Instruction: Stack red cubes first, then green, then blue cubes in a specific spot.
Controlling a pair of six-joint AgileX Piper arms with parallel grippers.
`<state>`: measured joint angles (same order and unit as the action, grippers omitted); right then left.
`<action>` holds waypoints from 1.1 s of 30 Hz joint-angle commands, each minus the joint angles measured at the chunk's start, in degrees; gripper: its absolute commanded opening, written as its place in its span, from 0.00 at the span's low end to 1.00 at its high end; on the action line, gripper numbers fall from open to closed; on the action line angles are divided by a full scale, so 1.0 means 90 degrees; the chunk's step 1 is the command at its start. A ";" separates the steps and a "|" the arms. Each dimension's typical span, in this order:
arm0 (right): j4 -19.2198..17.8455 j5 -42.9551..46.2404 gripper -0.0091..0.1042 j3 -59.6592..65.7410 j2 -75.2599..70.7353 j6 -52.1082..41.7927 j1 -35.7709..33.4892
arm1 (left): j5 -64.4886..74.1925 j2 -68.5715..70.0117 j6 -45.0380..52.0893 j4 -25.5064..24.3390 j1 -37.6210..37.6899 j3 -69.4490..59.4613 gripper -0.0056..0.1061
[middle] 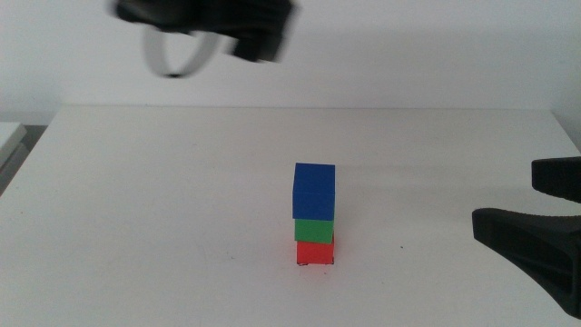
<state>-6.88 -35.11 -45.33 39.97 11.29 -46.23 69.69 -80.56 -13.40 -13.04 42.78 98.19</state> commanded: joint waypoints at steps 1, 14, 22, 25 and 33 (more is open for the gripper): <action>-0.0023 0.0047 0.89 0.0030 -0.0019 -0.0079 -0.0002 | 0.0030 0.0692 0.0177 -0.0215 -0.0236 -0.0411 0.87; -0.0023 0.0047 0.89 0.0030 -0.0030 -0.0079 -0.0002 | -0.0965 0.3939 0.1939 0.1074 -0.4054 -0.2819 0.86; -0.0023 0.0047 0.89 0.0030 -0.0030 -0.0079 -0.0002 | -0.1839 0.4224 0.1939 0.1879 -0.4185 -0.2971 0.86; -0.0023 0.0047 0.89 0.0030 -0.0030 -0.0079 -0.0002 | -0.2367 0.4224 0.1939 0.1992 -0.4185 -0.2971 0.86; -0.0023 0.0047 0.89 0.0030 -0.0030 -0.0079 -0.0002 | -0.2739 0.4224 0.1962 0.1948 -0.4185 -0.2971 0.86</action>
<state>-6.88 -35.11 -45.33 39.97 11.29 -46.23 46.07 -42.72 4.28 3.91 5.16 71.48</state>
